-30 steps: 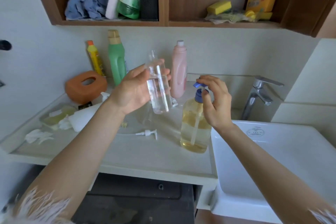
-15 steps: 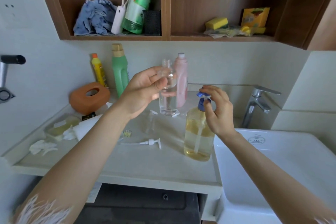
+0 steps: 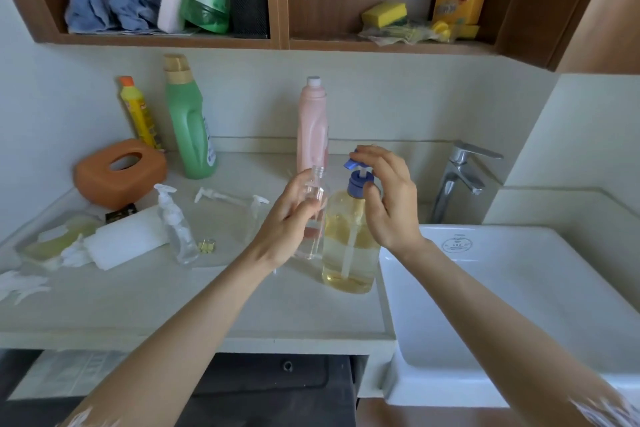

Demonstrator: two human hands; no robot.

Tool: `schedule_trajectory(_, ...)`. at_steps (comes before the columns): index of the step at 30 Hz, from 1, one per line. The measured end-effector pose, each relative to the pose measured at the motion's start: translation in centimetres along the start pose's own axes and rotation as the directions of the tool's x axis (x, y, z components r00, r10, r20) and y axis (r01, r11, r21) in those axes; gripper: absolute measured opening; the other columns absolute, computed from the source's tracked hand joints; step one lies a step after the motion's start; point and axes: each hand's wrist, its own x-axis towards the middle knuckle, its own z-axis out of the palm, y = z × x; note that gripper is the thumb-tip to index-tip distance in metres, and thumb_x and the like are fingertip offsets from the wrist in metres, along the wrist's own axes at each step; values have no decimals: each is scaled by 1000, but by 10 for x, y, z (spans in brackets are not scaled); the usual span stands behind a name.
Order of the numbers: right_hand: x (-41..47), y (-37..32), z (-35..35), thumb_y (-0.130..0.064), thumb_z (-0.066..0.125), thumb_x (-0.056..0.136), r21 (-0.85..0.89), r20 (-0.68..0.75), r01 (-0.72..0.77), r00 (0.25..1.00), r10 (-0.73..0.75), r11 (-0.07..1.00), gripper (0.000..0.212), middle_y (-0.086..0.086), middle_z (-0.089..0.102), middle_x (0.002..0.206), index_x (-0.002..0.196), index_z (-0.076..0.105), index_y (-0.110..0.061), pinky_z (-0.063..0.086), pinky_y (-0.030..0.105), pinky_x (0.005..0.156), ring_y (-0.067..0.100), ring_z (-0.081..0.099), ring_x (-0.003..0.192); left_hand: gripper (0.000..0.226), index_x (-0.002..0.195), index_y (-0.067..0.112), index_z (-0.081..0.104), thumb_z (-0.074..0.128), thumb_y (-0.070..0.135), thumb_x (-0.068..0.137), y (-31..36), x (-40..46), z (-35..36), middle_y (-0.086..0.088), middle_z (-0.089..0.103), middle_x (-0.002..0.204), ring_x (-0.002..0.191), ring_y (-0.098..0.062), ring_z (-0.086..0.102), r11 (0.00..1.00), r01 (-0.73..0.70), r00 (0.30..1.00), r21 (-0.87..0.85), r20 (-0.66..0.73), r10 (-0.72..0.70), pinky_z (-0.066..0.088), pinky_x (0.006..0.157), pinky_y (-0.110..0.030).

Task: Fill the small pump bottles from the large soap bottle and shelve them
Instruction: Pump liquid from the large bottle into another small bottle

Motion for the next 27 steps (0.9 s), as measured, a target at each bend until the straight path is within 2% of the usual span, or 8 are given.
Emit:
schedule_trajectory(3, 0, 2, -1, 7, 40, 71, 2, 12, -1, 1000, 1, 1000, 46, -2, 59, 115, 106, 67, -3, 42, 31, 99, 18, 51, 115, 51, 134, 14, 42, 64, 23, 88, -4, -1, 5, -3, 64, 117, 89, -9, 62, 990, -119, 992, 78, -20, 121, 53, 79, -27)
schedule_trajectory(5, 1, 3, -1, 7, 42, 71, 9, 14, -11, 1000, 11, 1000, 45, -2, 60, 115, 107, 67, -4, 43, 32, 98, 18, 51, 114, 55, 125, 13, 53, 76, 33, 79, -4, -2, 8, -1, 69, 111, 90, -9, 66, 975, -152, 986, 161, -39, 160, 53, 85, -30)
schedule_trajectory(9, 3, 5, -2, 6, 42, 73, 45, 4, -35, 999, 35, 998, 44, 2, 63, 115, 105, 69, -6, 45, 37, 96, 18, 52, 114, 66, 126, 16, 59, 77, 41, 67, -1, -3, 12, -2, 73, 104, 93, -14, 70, 975, -121, 984, 187, -109, 143, 54, 90, -34)
schedule_trajectory(13, 4, 6, -2, 6, 42, 75, 68, -20, -44, 999, 45, 997, 41, -3, 61, 113, 103, 70, -5, 45, 34, 96, 18, 53, 112, 62, 127, 9, 59, 76, 29, 70, 5, -3, 20, -5, 73, 102, 84, -8, 69, 989, -123, 981, 84, -138, 134, 54, 76, -23)
schedule_trajectory(17, 5, 6, -1, 9, 43, 74, 60, -46, -24, 999, 26, 998, 41, -2, 61, 110, 101, 71, -4, 43, 28, 95, 23, 55, 109, 61, 129, 6, 57, 72, 25, 72, 11, -6, 22, -14, 71, 102, 76, -24, 64, 993, -108, 986, -44, -132, 102, 55, 73, -48)
schedule_trajectory(19, 5, 6, 1, 5, 42, 75, 42, -68, -1, 998, 4, 999, 39, -3, 61, 108, 98, 71, -4, 39, 19, 95, 24, 56, 105, 63, 129, 8, 57, 72, 27, 71, 12, -5, 22, -14, 71, 102, 71, -24, 62, 994, -93, 988, -59, -126, 85, 54, 73, -50)
schedule_trajectory(23, 4, 7, 7, -3, 40, 72, 32, -77, 7, 997, -5, 999, 37, -1, 61, 103, 93, 71, -1, 34, 9, 89, 32, 58, 96, 50, 122, 10, 62, 75, 20, 75, 8, -2, 23, -6, 74, 95, 65, -19, 62, 995, -56, 991, -80, -126, 46, 54, 62, -38)
schedule_trajectory(27, -6, 11, 9, -7, 38, 70, -9, -30, 26, 999, -26, 1000, 41, 8, 66, 101, 94, 70, 0, 33, 10, 90, 33, 58, 96, 35, 105, 20, 66, 79, 10, 74, 3, -1, 21, 1, 73, 77, 55, -15, 61, 996, -34, 990, -78, -137, 23, 50, 52, -25)
